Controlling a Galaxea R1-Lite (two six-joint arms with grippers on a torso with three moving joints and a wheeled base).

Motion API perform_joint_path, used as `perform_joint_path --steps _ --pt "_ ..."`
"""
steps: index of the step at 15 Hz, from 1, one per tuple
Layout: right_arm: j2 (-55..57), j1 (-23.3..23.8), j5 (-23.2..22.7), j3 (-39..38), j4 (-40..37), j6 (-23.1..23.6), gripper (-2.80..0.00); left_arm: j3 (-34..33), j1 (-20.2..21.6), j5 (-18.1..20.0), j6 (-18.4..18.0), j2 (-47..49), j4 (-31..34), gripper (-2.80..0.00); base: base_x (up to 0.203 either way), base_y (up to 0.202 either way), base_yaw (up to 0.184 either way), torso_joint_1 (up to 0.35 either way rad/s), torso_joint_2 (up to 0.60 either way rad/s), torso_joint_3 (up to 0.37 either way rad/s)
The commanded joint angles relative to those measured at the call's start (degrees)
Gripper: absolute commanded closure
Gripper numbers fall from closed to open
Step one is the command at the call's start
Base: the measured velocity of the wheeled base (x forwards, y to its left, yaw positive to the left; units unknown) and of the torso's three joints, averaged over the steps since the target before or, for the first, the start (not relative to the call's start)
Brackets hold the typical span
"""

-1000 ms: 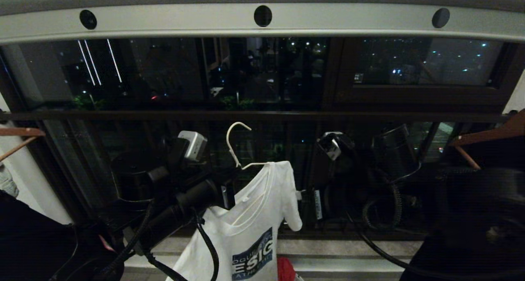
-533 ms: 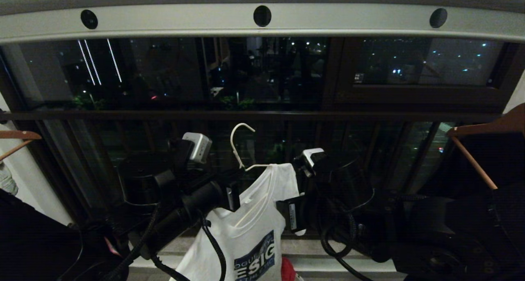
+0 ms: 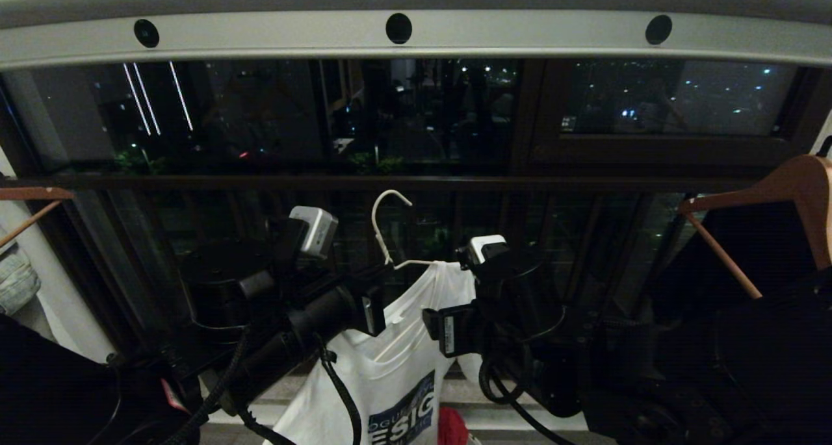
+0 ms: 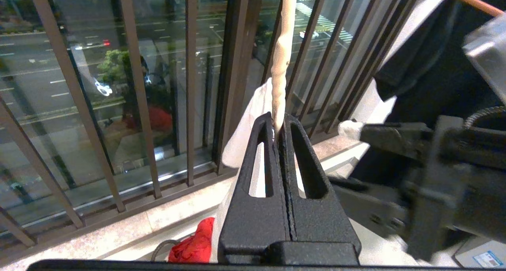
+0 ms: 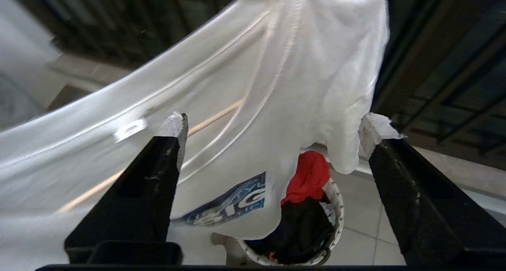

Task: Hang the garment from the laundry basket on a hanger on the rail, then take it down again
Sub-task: Take the clothes off the clothes rack

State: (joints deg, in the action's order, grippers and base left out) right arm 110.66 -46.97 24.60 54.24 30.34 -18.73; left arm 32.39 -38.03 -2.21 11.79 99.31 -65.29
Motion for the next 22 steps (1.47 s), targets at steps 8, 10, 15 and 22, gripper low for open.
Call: perform_joint_path --steps 8,10,15,22 --pt "2.9 2.3 1.0 1.2 4.4 -0.6 -2.8 -0.5 -0.7 0.0 0.1 -2.1 -0.4 0.0 0.0 0.0 0.0 0.0 0.0 0.0" --pt "3.3 3.0 1.0 1.3 4.7 -0.4 -2.8 -0.6 -0.8 0.0 0.1 -2.3 -0.4 0.0 0.0 0.0 0.0 0.0 0.0 0.0" --pt "4.7 3.8 1.1 1.3 7.5 -0.3 0.0 -0.7 -0.8 0.1 0.1 -2.7 -0.3 0.0 0.0 0.0 0.0 0.0 0.0 0.0" --pt "4.8 4.9 1.1 1.3 7.9 0.2 0.0 -1.4 -0.9 0.3 0.1 -3.8 -0.4 0.0 0.0 0.0 0.0 0.0 0.0 0.0"
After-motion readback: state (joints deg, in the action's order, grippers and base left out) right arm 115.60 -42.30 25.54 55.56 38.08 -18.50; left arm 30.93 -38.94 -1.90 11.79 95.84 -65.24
